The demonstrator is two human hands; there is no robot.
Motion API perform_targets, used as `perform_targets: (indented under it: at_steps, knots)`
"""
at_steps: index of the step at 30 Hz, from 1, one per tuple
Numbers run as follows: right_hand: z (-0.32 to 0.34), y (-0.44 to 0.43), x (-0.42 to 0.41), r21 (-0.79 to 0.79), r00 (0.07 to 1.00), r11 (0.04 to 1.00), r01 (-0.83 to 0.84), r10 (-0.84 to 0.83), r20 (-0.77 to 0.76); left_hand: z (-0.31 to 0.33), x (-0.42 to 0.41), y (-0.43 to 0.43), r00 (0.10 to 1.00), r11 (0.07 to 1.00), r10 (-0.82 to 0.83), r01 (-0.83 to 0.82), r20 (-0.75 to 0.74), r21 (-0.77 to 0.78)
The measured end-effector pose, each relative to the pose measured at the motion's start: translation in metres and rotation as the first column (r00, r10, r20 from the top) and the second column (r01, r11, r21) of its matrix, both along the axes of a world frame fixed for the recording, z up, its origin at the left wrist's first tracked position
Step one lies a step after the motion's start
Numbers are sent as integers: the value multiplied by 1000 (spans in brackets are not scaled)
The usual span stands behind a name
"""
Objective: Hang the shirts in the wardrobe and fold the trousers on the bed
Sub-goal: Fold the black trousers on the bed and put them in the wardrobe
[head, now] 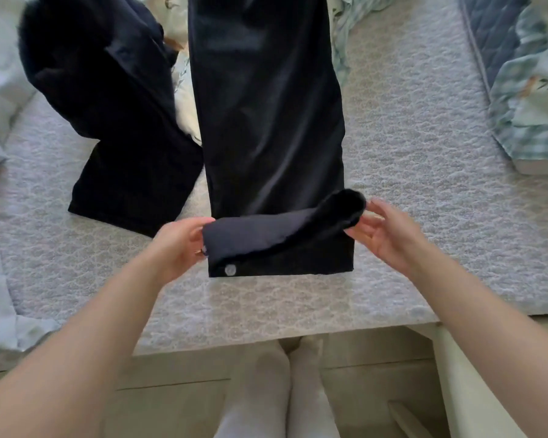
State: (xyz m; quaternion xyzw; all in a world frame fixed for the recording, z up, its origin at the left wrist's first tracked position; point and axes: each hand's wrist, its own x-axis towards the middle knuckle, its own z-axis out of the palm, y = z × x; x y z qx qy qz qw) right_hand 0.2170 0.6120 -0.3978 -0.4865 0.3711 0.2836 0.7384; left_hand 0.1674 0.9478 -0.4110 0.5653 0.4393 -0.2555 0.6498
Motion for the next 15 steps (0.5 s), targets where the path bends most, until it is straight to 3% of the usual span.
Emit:
perform_targets:
  at_steps: [2, 3, 5, 7, 10, 15]
  knots:
    - [-5, 4, 30, 6, 987, 988, 157, -157, 31, -3, 29, 5, 994, 995, 91, -93, 59, 46]
    - [-12, 6, 39, -66, 988, 986, 151, -148, 41, -9, 37, 5, 998, 989, 45, -51, 49, 139]
    - [-33, 8, 41, -293, 1000, 956, 14, -13, 5, -27, 37, 6, 995, 952, -101, 103, -19, 288]
    - [-54, 11, 27, -433, 984, 884, -175, 143, -104, -43, 24, 3, 976, 944, -205, 218, -77, 249]
    - [-71, 17, 0, -513, 921, 765, -389, 339, -193, -58, 1, -4, 954, 939, -283, 297, -100, 175]
    - [-74, 21, -29, -534, 819, 650, -540, 552, -156, -64, -20, -10, 927, 909, -373, 372, -31, 190]
